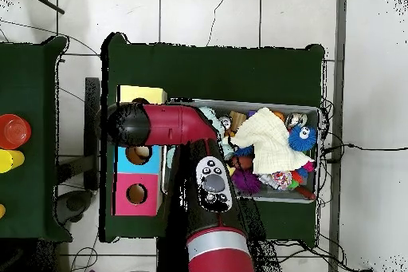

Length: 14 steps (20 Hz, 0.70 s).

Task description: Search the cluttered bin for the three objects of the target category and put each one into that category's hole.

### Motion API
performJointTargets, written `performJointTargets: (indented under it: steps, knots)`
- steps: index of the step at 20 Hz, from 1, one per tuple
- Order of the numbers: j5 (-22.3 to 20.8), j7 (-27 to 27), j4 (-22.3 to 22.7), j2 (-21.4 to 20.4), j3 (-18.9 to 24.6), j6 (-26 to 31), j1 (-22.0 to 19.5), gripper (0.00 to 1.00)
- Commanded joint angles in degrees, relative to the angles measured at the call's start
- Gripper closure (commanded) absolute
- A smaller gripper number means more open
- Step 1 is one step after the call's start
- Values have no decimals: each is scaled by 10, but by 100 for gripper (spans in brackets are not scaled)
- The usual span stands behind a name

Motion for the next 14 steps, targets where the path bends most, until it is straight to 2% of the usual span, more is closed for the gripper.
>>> performJointTargets:
  steps: [1, 6, 14]
  knots:
    - [-28, -2, 58, 29, 52, -11, -21, 100]
    - [-22, 10, 45, 46, 40, 26, -19, 100]
    - [-14, 9, 41, 35, 45, 39, -22, 100]
